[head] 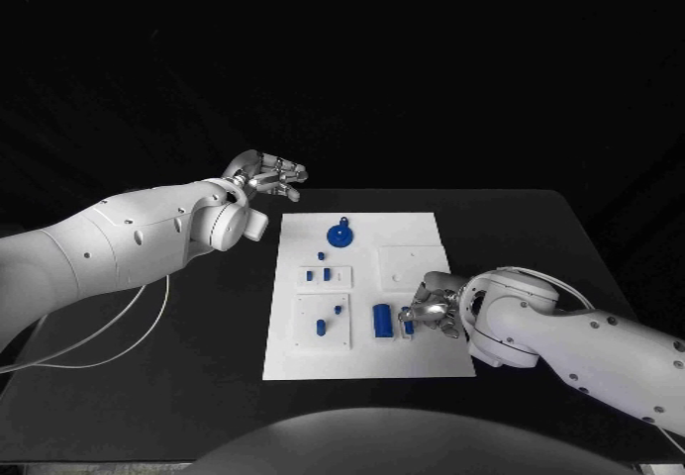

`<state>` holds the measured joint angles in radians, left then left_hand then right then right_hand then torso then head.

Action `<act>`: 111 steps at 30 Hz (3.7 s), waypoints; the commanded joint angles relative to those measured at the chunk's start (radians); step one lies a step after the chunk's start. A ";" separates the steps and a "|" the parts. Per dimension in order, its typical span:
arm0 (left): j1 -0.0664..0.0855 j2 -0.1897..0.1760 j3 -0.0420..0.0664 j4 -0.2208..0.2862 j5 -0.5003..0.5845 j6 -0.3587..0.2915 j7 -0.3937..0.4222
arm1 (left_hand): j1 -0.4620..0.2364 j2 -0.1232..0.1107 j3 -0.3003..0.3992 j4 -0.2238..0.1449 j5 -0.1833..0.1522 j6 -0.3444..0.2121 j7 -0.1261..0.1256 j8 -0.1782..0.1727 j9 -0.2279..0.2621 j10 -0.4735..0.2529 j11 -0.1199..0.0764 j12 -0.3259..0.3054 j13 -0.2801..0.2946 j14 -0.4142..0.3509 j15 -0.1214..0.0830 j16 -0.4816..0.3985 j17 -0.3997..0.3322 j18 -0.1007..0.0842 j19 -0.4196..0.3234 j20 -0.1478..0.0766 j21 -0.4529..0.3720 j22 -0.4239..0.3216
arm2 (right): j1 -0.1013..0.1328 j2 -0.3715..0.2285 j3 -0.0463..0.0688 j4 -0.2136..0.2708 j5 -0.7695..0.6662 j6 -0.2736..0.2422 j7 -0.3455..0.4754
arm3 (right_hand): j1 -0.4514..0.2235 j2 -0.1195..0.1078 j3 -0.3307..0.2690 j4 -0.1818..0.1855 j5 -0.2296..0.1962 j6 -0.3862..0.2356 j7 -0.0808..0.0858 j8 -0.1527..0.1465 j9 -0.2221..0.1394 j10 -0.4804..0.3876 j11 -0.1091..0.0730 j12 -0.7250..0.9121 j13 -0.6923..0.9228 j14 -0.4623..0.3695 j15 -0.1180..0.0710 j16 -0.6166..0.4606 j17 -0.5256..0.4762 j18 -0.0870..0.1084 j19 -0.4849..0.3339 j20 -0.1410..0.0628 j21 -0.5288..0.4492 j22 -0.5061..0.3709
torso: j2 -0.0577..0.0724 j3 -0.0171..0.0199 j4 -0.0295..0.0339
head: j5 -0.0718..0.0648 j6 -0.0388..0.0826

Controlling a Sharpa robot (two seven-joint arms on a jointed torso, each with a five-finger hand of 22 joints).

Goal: Assemble the parts on the task board

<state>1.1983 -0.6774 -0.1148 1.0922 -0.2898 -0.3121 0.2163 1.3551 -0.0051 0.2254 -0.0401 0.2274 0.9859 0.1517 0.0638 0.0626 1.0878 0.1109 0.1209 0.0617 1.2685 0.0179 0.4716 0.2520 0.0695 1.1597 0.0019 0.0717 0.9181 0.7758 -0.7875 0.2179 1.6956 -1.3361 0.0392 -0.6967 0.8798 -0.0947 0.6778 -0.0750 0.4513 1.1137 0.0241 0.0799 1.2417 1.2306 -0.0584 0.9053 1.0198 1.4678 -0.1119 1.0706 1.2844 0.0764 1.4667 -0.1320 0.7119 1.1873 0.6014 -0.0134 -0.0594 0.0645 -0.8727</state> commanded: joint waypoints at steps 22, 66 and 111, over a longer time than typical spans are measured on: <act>-0.001 -0.005 0.001 0.005 0.002 0.015 0.000 | -0.003 -0.003 0.002 0.005 0.000 -0.007 0.001 0.000 0.001 -0.004 -0.001 0.003 -0.001 -0.001 0.009 -0.002 -0.001 0.003 0.007 0.001 -0.001 0.001 | -0.056 0.015 -0.001 0.012 -0.182 -0.072 -0.005 | 0.019 -0.003 0.154 -0.156 0.000 0.013 -0.003 -0.006 -0.017 0.012 -0.005 -0.007 -0.003 0.005 0.000 -0.009 -0.006 0.002 0.049 -0.002 0.000 0.000 | -0.001 0.0001 -0.0007 | 0.001 0.000; -0.001 -0.007 0.000 0.004 0.002 0.017 -0.001 | -0.003 -0.002 0.003 0.007 0.000 -0.008 0.001 0.000 0.001 -0.006 0.000 0.004 -0.001 0.000 0.009 -0.002 -0.002 0.003 0.008 0.001 -0.001 -0.001 | -0.070 0.013 -0.001 0.011 -0.156 -0.055 -0.019 | 0.021 -0.005 0.125 -0.155 -0.025 0.010 -0.009 -0.003 -0.019 0.016 -0.007 -0.016 -0.009 0.005 0.000 -0.014 -0.013 0.001 0.049 -0.002 -0.004 -0.007 | -0.001 -0.0006 -0.0003 | 0.005 0.000; -0.001 -0.004 -0.001 0.001 -0.004 0.018 -0.008 | -0.001 -0.002 0.003 0.008 -0.001 -0.010 0.002 0.000 0.001 -0.008 0.000 0.005 -0.001 -0.001 0.009 -0.002 -0.002 0.003 0.008 0.002 -0.001 -0.004 | -0.070 0.003 0.000 0.006 -0.144 -0.098 -0.008 | 0.047 -0.097 -0.123 0.149 -0.403 0.039 -0.028 -0.009 -0.140 0.019 -0.006 -0.015 -0.020 0.005 -0.002 -0.027 -0.016 -0.003 0.049 -0.006 -0.012 -0.039 | -0.001 0.0003 -0.0007 | 0.004 0.000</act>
<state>1.1983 -0.6835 -0.1164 1.0923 -0.2918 -0.3052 0.2041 1.3551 -0.0051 0.2282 -0.0374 0.2274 0.9824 0.1553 0.0638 0.0626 1.0879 0.1109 0.1209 0.0617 1.2685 0.0180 0.4716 0.2510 0.0695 1.1597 0.0019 0.0717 0.9153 0.7063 -0.7838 0.2175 1.6982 -1.4819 -0.0552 -0.7025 0.9231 -0.1887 0.5540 0.0692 0.0504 1.1481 -0.0034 0.0683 1.1007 1.2453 -0.0692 0.8927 0.9991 1.4677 -0.1117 1.0467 1.2672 0.0765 1.4666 -0.1319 0.7004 1.1489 0.6007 -0.0134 -0.0596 0.0685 -0.8727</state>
